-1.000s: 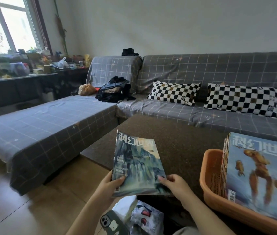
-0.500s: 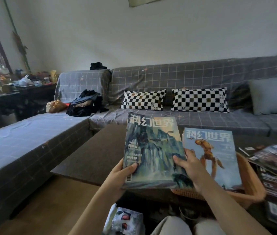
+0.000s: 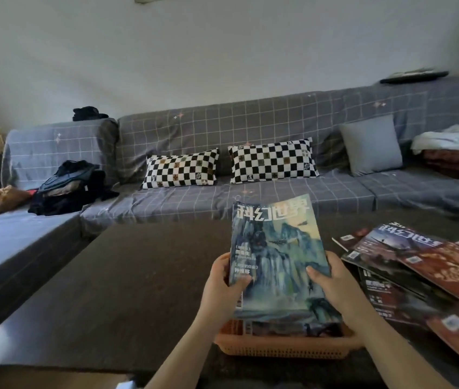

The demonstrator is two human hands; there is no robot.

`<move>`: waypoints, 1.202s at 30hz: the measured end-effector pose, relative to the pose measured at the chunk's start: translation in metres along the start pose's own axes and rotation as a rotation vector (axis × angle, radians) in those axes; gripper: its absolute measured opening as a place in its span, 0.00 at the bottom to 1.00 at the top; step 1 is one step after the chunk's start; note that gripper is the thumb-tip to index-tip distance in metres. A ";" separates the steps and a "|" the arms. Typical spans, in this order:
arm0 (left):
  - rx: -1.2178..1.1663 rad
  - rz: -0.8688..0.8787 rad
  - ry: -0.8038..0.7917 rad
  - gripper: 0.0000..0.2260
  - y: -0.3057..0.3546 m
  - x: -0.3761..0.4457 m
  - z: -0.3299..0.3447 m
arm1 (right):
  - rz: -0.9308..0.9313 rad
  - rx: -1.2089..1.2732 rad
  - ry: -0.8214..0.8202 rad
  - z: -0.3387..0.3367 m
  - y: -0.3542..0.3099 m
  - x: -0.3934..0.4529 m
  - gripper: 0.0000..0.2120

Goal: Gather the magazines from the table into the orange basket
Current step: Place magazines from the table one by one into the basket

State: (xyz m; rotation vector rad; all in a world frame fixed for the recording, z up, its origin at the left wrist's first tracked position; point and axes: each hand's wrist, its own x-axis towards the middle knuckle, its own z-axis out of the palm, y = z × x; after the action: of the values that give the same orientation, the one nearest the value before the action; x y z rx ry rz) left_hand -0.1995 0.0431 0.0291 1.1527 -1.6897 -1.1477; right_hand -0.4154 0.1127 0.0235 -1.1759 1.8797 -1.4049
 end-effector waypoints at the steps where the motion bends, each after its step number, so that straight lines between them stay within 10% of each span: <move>1: 0.063 0.014 0.007 0.16 -0.002 0.002 0.008 | -0.017 -0.071 0.013 -0.002 0.005 0.004 0.18; 8: 0.360 0.069 0.120 0.15 -0.019 0.014 0.023 | -0.171 -0.331 0.109 0.000 0.030 0.007 0.32; 17: 0.458 0.094 0.195 0.21 -0.027 0.014 0.024 | -0.029 -0.290 0.129 0.001 0.038 0.010 0.18; 36: 0.373 -0.054 0.108 0.13 -0.016 0.003 0.015 | 0.029 -0.539 -0.003 0.000 0.027 0.004 0.28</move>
State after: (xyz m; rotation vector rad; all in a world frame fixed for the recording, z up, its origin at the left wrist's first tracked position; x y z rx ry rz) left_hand -0.2097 0.0414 0.0100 1.4672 -1.8452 -0.8037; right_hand -0.4268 0.1115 -0.0014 -1.3765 2.3430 -0.8965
